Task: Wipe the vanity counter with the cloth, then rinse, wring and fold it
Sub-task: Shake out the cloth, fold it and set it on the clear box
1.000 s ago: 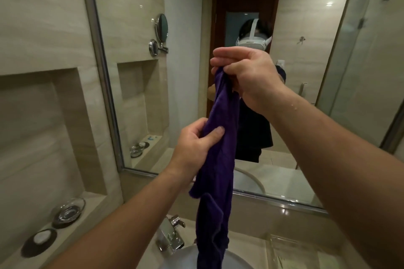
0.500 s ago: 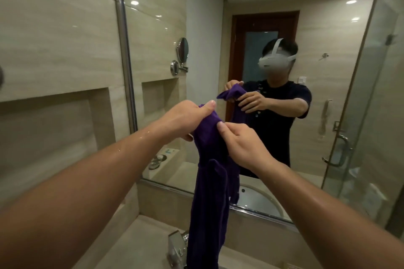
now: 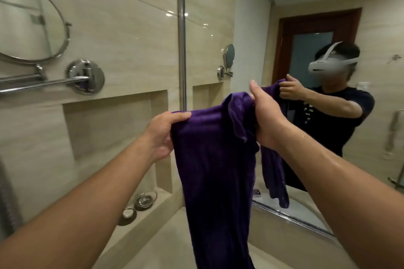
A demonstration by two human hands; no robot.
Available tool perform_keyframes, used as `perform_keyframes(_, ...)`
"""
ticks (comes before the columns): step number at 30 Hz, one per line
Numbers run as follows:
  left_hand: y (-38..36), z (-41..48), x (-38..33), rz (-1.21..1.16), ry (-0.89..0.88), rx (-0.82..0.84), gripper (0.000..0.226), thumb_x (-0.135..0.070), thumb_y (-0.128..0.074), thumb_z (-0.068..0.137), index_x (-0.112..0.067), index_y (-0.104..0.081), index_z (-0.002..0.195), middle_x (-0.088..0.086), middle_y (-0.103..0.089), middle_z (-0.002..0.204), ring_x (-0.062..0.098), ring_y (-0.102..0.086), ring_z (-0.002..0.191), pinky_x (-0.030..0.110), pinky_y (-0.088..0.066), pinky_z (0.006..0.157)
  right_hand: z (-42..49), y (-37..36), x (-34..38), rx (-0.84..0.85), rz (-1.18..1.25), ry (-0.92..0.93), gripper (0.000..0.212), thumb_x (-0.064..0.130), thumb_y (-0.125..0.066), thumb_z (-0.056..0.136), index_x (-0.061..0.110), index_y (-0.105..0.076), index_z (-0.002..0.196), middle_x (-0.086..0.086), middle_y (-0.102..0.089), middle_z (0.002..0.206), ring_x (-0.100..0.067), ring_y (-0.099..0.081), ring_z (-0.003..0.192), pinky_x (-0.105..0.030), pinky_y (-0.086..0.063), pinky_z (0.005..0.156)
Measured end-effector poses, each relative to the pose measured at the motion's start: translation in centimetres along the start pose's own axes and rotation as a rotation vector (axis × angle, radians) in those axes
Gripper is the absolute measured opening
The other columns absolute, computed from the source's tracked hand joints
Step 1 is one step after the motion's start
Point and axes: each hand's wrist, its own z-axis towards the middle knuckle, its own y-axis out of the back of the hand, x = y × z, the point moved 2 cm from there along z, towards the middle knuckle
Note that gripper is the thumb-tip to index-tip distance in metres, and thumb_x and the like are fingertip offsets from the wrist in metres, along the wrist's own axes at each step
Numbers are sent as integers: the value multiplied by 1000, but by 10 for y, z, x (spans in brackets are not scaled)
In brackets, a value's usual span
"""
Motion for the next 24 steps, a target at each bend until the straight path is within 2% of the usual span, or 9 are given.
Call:
perform_keyframes(1, 5, -7, -3, 3, 49, 19, 20, -26, -66, 90, -12, -69, 76, 5, -69, 71, 19, -66, 64, 29, -55, 69, -4, -11, -2, 115, -40, -19, 44, 61, -61, 88, 18, -58, 95, -10, -70, 106, -27, -66, 100, -44, -46, 98)
perform_keyframes(3, 17, -15, -9, -41, 118, 16, 39, -42, -64, 91, -12, -72, 67, 6, -69, 71, 20, -65, 65, 32, -53, 76, -4, -29, -6, 246, -274, 59, 44, 45, -78, 81, 13, -60, 104, -13, -69, 111, -28, -69, 101, -41, -53, 94)
perform_keyframes(6, 45, -29, -20, -192, 82, -6, 29, -33, -64, 89, -8, -73, 99, 11, -72, 90, 24, -68, 78, 34, -54, 82, 0, -54, -10, 150, -701, 208, 45, 12, -82, 75, 16, -57, 112, -12, -67, 108, -29, -68, 97, -45, -59, 90)
perform_keyframes(8, 62, -34, -26, -242, 24, -5, 23, -22, -66, 83, -7, -71, 101, 12, -70, 95, 24, -67, 80, 36, -52, 88, -1, -67, -7, 122, -790, 270, 36, 9, -71, 80, 18, -56, 111, -10, -66, 105, -29, -67, 97, -46, -59, 88)
perform_keyframes(10, 78, -40, -31, -268, -18, -8, 19, -12, -65, 74, -5, -70, 92, 13, -69, 96, 26, -66, 81, 38, -49, 95, -3, -78, -4, 139, -845, 331, 31, 8, -62, 85, 20, -59, 113, -7, -67, 103, -27, -67, 97, -48, -58, 90)
perform_keyframes(13, 91, -48, -41, -312, -51, -52, 16, -3, -60, 64, -7, -67, 78, 10, -67, 84, 24, -65, 73, 36, -51, 89, -5, -82, 3, 161, -903, 376, 33, 2, -52, 93, 26, -62, 114, -2, -69, 104, -21, -67, 96, -41, -60, 86)
perform_keyframes(17, 100, -63, -53, -218, -86, -105, 23, 3, -41, 83, -11, -54, 72, 3, -56, 63, 17, -57, 55, 25, -52, 66, -11, -88, 9, 86, -980, 523, 39, -2, -41, 94, 25, -69, 95, 0, -67, 95, -19, -62, 93, -35, -57, 77)
perform_keyframes(19, 100, -71, -57, -165, -109, -150, 24, 0, -38, 87, -11, -53, 72, 2, -56, 60, 17, -57, 52, 22, -49, 60, -10, -88, 10, 60, -926, 536, 42, -1, -37, 93, 25, -70, 92, -2, -67, 93, -21, -63, 89, -35, -58, 72)
perform_keyframes(24, 99, -93, -52, -108, -36, -210, 14, -4, -41, 77, -12, -49, 69, 2, -49, 67, 18, -50, 57, 30, -39, 64, 0, -94, 8, 56, -723, 446, 37, 8, -33, 93, 21, -65, 107, -4, -64, 93, -22, -62, 79, -34, -52, 56)
